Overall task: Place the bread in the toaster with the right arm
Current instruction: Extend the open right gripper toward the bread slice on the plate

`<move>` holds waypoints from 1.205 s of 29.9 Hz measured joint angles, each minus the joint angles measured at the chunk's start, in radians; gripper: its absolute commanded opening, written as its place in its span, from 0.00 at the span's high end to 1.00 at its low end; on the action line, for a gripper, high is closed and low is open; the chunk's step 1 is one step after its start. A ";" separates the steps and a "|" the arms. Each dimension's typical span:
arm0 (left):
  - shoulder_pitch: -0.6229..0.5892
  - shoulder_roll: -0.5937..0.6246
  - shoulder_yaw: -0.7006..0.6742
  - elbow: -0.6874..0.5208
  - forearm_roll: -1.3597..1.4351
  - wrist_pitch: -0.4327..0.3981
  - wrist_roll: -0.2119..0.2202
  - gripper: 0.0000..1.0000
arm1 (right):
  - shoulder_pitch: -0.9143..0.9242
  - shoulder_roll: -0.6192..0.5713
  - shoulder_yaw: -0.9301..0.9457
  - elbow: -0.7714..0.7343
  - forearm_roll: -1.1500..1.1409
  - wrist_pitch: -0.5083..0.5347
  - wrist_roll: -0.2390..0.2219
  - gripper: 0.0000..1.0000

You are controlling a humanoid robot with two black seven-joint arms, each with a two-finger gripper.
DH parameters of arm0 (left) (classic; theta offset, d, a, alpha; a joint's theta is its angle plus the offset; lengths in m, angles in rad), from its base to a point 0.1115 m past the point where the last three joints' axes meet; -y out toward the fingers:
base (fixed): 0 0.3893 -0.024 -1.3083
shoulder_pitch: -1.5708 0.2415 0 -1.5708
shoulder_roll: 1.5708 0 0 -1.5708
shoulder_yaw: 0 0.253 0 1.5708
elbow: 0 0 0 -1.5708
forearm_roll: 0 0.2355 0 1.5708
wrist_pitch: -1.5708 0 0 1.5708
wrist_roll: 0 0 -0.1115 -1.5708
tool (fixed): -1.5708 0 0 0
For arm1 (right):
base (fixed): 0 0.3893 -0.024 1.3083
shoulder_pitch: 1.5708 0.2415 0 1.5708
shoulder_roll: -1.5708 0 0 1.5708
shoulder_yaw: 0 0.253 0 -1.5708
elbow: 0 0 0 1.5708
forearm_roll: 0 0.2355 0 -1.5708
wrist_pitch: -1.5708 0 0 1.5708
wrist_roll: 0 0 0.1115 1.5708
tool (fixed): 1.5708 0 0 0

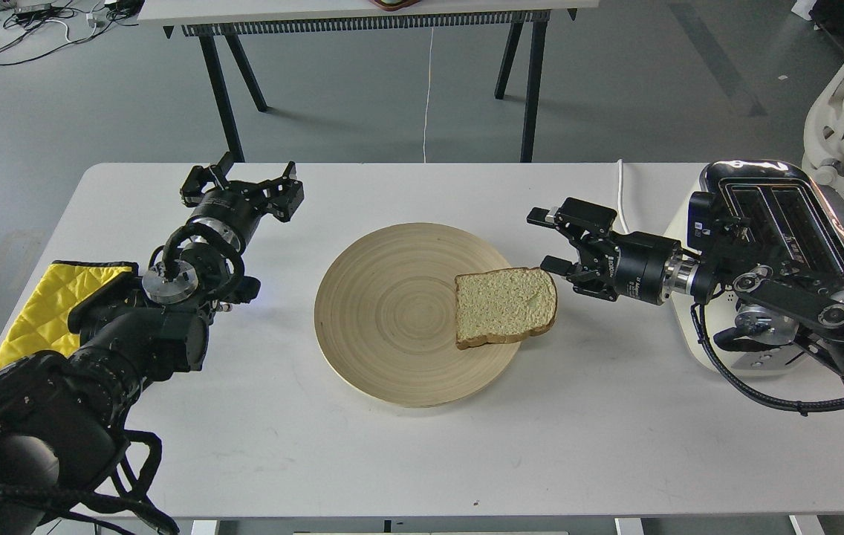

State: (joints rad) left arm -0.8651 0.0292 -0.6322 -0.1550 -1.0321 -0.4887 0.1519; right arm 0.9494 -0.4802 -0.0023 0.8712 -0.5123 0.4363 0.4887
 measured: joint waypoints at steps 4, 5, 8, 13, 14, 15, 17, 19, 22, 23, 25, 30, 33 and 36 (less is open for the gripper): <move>0.000 0.000 -0.001 0.000 0.000 0.000 0.000 0.00 | -0.012 0.010 -0.003 -0.011 0.000 0.000 0.000 0.01; 0.000 0.000 -0.001 0.000 0.000 0.000 0.000 0.00 | -0.018 0.010 -0.004 -0.012 0.000 0.000 0.000 0.01; 0.000 0.000 0.000 0.000 0.000 0.000 0.000 0.00 | -0.029 0.011 -0.004 -0.012 0.000 0.000 0.000 0.01; 0.000 0.000 0.000 -0.001 0.000 0.000 0.000 0.00 | -0.036 0.022 -0.002 -0.012 0.002 -0.022 0.000 0.01; 0.000 0.000 0.000 -0.001 0.000 0.000 0.000 0.00 | -0.035 0.027 -0.002 -0.012 0.002 -0.025 0.000 0.01; 0.000 0.000 0.000 -0.001 0.000 0.000 0.000 0.00 | -0.032 0.031 -0.002 -0.012 0.002 -0.026 0.000 0.01; 0.000 0.000 0.000 -0.001 0.000 0.000 0.000 0.00 | -0.021 0.038 -0.005 -0.013 0.001 -0.025 0.000 0.01; 0.000 0.000 0.000 0.000 0.000 0.000 0.000 0.00 | 0.007 0.048 -0.016 -0.015 -0.005 -0.018 0.000 0.01; 0.000 0.000 0.000 0.000 0.000 0.000 0.000 0.00 | 0.081 0.068 -0.077 -0.022 -0.011 0.010 0.000 0.01; 0.000 0.000 0.000 0.000 0.000 0.000 0.000 0.00 | 0.109 0.071 -0.113 -0.023 -0.011 0.023 0.000 0.01; 0.000 0.000 0.000 0.000 0.000 0.000 0.000 0.00 | 0.163 0.074 -0.184 -0.024 -0.011 0.042 0.000 0.01; 0.000 0.000 0.000 0.000 0.000 0.000 0.000 0.00 | 0.268 0.064 -0.298 -0.024 -0.010 0.052 0.000 0.01; 0.000 0.000 0.000 0.000 0.000 0.000 0.000 0.00 | 0.318 0.042 -0.349 -0.024 -0.012 0.052 0.000 0.01; 0.000 0.000 0.000 -0.001 0.000 0.000 0.000 0.00 | 0.357 0.008 -0.399 -0.023 -0.026 0.052 0.000 0.01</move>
State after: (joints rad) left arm -0.8651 0.0292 -0.6324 -0.1555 -1.0319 -0.4887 0.1518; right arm 1.3067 -0.4722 -0.4014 0.8479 -0.5387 0.4888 0.4887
